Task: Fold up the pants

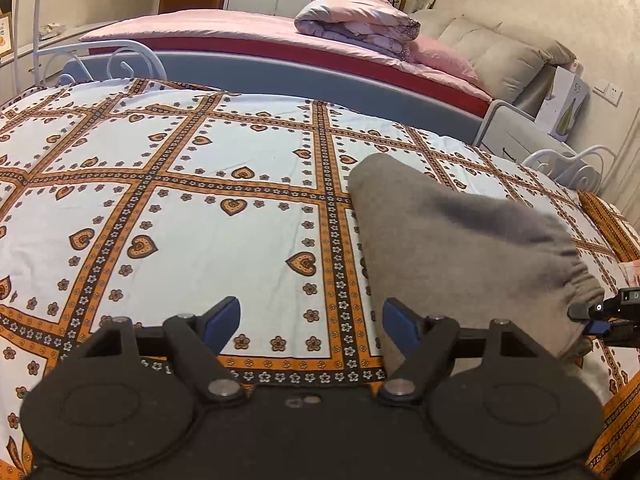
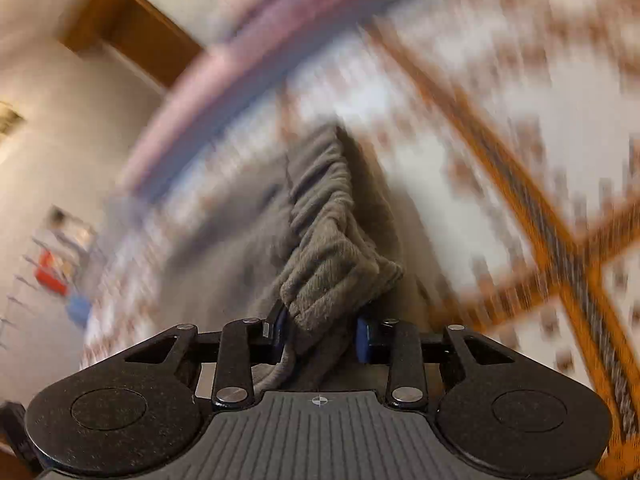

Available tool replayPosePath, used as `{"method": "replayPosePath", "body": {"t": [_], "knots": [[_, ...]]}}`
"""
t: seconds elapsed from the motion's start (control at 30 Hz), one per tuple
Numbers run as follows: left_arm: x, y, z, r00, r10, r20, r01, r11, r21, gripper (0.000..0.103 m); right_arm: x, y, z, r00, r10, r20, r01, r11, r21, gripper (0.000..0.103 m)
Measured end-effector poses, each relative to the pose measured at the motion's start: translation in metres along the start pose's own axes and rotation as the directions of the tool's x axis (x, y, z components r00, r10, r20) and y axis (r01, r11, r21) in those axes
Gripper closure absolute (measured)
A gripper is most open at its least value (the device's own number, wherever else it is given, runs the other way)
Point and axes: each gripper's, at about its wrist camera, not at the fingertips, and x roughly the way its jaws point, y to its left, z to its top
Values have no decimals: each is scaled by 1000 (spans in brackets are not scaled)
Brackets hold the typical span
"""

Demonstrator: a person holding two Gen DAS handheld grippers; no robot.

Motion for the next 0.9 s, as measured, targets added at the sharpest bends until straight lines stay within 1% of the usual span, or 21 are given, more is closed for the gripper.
{"method": "replayPosePath", "body": {"t": [0.03,0.1,0.13,0.23,0.3,0.37,0.4,0.43,0.47,0.5,0.53,0.57,0.6,0.63,0.67,0.73,0.77,0.8,0.83,0.87,0.9], "knots": [[0,-1,0,1000,-5,2,5,1000,-1,32,0,-4,-1,1000,16,4,-16,1000,10,69],[2,-4,0,1000,-8,1,8,1000,4,31,-10,4,1,996,68,51,-66,997,-43,69],[3,-6,0,1000,-8,-2,8,1000,8,31,-12,8,1,995,87,55,-83,994,-66,69],[5,-10,-1,1000,-10,-9,11,1000,18,31,-10,11,-4,996,78,44,-75,995,-72,69],[5,-11,-1,1000,0,-6,1,1000,23,31,-9,12,-3,996,78,52,-74,994,-75,69],[4,-9,-1,1000,10,-5,-10,1000,9,30,-14,27,-5,994,80,81,-71,992,-105,69],[3,-7,-1,1000,16,-2,-16,1000,2,30,-24,31,-6,981,151,124,-139,985,-104,69],[2,-5,-1,1000,15,1,-15,1000,-1,30,-36,34,-6,958,233,170,-218,971,-98,69],[2,-3,-1,1000,15,0,-15,1000,-3,30,-48,37,-7,932,295,209,-278,955,-106,69],[2,-2,-1,1000,18,-3,-18,1000,-3,30,-51,36,-7,921,316,229,-298,948,-111,69],[2,-3,-1,1000,18,-2,-18,1000,0,30,-45,31,-6,936,283,211,-272,959,-84,69],[2,-3,-1,1000,18,-1,-18,1000,3,30,-33,24,-4,961,223,161,-219,975,-42,69],[2,-4,0,1000,19,-1,-19,1000,3,30,-10,12,-4,992,108,57,-109,994,14,69],[2,-4,0,1000,15,2,-15,1000,0,30,2,5,-6,999,34,-1,-34,999,35,69],[1,-4,0,1000,8,5,-8,1000,-3,30,4,2,-7,1000,18,5,-18,999,41,68],[1,-6,0,1000,2,8,-2,1000,3,30,-6,10,-3,996,68,61,-68,998,0,66],[2,-7,0,1000,0,4,0,1000,7,30,-8,14,-2,996,59,70,-57,998,-33,64],[3,-8,0,1000,-2,0,2,1000,11,30,-8,16,-2,998,31,63,-28,998,-54,64],[4,-8,0,1000,-4,-5,4,1000,14,30,-5,14,-3,999,13,47,-10,999,-51,65],[5,-9,-1,1000,-5,-8,5,1000,19,30,-2,12,-4,999,2,33,0,999,-45,68],[6,-9,-1,1000,-5,-7,5,1000,22,30,-3,13,-5,999,-9,38,11,998,-57,70]]}}
